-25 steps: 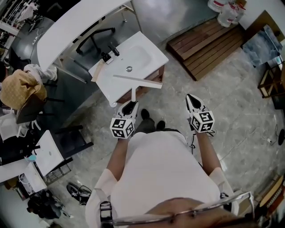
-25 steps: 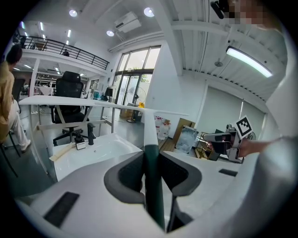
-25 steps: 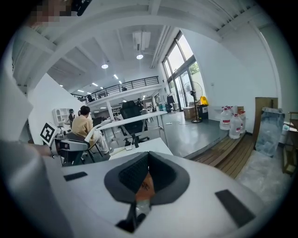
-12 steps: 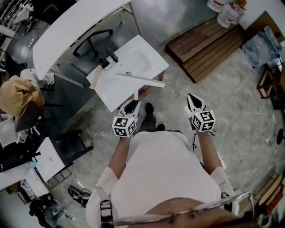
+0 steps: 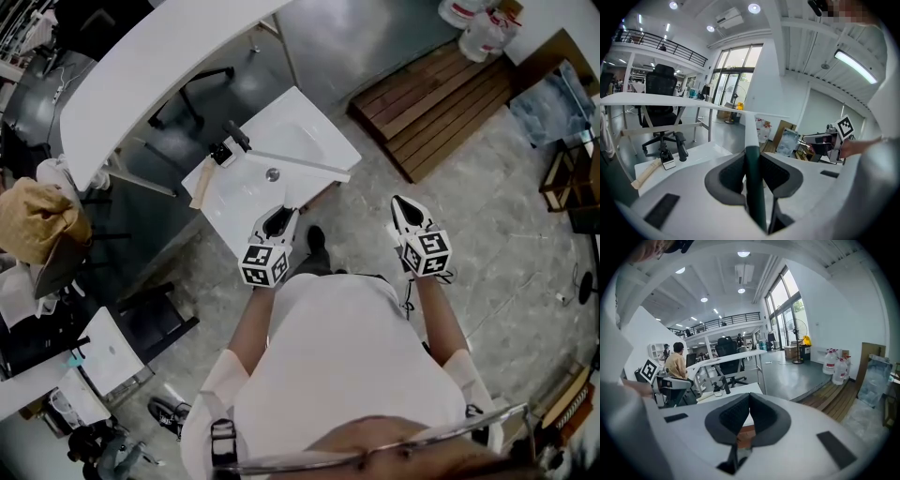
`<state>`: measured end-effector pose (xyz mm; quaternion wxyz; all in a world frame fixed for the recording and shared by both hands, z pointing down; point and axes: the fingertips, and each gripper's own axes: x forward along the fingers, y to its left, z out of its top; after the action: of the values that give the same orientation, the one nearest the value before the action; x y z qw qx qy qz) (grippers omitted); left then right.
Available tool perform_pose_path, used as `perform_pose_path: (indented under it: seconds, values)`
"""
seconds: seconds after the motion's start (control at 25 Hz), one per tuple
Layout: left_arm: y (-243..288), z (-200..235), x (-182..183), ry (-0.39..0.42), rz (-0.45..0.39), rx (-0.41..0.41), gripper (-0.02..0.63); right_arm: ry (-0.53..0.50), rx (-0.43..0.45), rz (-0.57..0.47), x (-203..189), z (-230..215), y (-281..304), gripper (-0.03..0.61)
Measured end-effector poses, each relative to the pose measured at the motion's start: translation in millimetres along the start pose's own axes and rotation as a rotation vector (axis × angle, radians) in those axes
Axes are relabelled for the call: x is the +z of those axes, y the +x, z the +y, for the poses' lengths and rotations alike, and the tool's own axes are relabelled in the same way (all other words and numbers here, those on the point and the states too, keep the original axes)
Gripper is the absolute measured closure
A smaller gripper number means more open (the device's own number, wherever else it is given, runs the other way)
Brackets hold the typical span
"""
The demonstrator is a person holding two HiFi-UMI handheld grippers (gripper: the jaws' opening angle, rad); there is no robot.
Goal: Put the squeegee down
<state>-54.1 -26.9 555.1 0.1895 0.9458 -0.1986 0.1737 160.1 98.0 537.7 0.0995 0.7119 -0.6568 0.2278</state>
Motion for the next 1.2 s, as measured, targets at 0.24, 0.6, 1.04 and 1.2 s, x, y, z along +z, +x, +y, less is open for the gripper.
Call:
perform_pose_path:
  seconds: [0.24, 0.6, 1.04, 1.2]
  values:
    - [28.0, 31.8, 16.9, 0.000, 0.013, -0.027, 0.517, 0.006, -0.033, 0.003, 18.7, -7.7, 31.7, 0.572]
    - [63.7, 79.3, 41.8, 0.009, 0.015, -0.065, 0.517, -0.007, -0.056, -0.002, 43.9, -1.0, 79.1, 0.572]
    - [81.7, 89.5, 50.5, 0.004, 0.030, -0.086, 0.517, 0.019, -0.077, 0.014, 44.4, -8.9, 95.8, 0.572]
    - [82.9, 89.0, 49.7, -0.006, 0.028, -0.071, 0.517, 0.013, -0.050, 0.022, 44.8, -9.2, 103.0, 0.572]
